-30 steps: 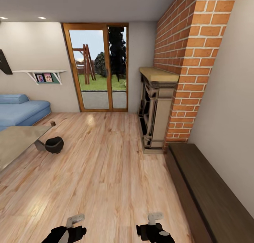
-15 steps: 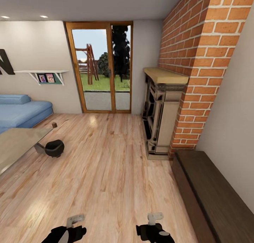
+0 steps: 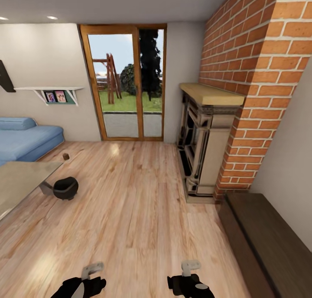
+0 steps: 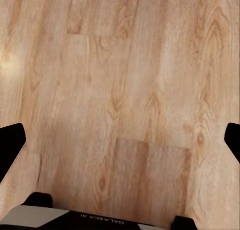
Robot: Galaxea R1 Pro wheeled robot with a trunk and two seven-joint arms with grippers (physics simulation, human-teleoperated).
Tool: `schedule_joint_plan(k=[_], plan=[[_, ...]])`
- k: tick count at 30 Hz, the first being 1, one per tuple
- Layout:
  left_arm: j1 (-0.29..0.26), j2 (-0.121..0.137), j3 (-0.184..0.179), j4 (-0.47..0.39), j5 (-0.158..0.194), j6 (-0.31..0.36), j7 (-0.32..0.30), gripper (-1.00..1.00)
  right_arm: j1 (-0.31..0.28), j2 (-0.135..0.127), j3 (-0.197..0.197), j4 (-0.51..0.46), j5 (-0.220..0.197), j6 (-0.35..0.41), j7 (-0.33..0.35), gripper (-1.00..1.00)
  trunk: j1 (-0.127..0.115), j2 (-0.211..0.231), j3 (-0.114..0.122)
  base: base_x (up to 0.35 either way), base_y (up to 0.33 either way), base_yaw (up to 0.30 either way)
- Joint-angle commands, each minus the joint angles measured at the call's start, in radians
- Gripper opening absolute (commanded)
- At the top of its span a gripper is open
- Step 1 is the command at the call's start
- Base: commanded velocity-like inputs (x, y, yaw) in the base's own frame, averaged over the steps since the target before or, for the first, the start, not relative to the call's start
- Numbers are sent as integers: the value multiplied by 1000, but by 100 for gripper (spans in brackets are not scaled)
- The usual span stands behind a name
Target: Place each of the two pumpkins and all three candles from the living room inside a cabinet in the living room (use any cabinet), then make sure every cabinet is closed, and position the cauldron so it is next to a table in the living room.
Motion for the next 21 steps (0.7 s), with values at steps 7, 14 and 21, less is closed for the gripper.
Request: schedule_joint_plan(k=[7, 14, 21], plan=[[0, 0, 2, -2, 9, 6, 3, 100, -1, -1, 6, -2, -10, 3, -9, 100, 1, -2, -2, 316, 171, 0], [0, 0, 1, -2, 9, 6, 3, 100, -1, -1, 6, -2, -10, 3, -9, 100, 1, -2, -2, 318, 79, 0], [0, 0, 2, -2, 9, 6, 3, 100, -1, -1, 6, -2, -10, 3, -9, 100, 1, -2, -2, 315, 133, 0]])
